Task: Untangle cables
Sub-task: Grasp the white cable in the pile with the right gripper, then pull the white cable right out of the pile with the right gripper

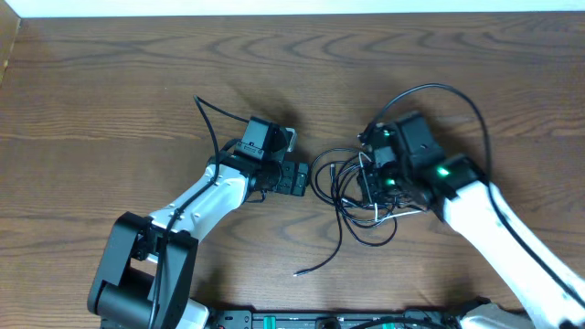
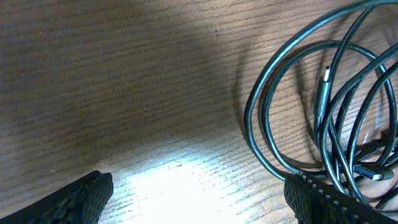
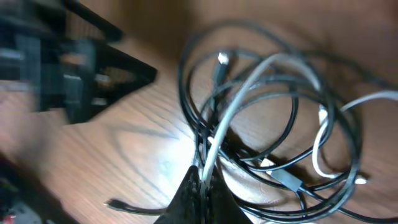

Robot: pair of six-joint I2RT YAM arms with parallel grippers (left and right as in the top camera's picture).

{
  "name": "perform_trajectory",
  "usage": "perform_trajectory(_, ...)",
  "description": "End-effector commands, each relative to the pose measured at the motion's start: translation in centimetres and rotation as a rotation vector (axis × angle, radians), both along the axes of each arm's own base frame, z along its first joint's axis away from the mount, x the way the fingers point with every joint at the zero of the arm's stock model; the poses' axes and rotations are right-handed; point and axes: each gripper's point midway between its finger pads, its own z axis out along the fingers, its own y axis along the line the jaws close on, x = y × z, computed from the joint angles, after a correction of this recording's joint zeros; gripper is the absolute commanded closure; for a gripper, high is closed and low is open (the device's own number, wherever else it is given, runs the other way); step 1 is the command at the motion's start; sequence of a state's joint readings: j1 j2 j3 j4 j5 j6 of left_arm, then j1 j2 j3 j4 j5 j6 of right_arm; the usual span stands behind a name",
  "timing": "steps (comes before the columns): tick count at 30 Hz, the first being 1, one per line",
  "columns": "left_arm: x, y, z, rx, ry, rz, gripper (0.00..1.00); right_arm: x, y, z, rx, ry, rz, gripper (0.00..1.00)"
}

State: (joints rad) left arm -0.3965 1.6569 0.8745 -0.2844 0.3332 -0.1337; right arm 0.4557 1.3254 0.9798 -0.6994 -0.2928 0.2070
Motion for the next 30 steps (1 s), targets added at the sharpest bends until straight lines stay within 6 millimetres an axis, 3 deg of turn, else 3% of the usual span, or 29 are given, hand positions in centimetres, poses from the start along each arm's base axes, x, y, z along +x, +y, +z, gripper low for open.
perform_trajectory(1,-0.3,0.2,-0.6,0.016,0.013,0.0,0.07,-0.3,-0.3,3.4,0.044,-0.106,0.013,0.99)
perform_trajectory(10,-0.4,0.2,-0.6,0.018,0.016,-0.001,0.07,-3.1,-1.7,11.8,0.165,-0.368,0.009,0.99)
perform_trajectory(15,-0.4,0.3,-0.6,0.018,0.016,-0.001,0.07,-4.9,-3.8,15.0,0.175,-0.497,-0.038,0.99)
perform_trajectory(24,-0.4,0.3,-0.7,0.021,0.015,0.001,0.07,-6.8,-9.5,16.9,0.088,-0.623,-0.267,0.99)
perform_trajectory(30,-0.4,0.3,-0.7,0.021,0.015,0.001,0.07,-7.2,-12.9,15.4,-0.027,-0.594,-0.415,0.99)
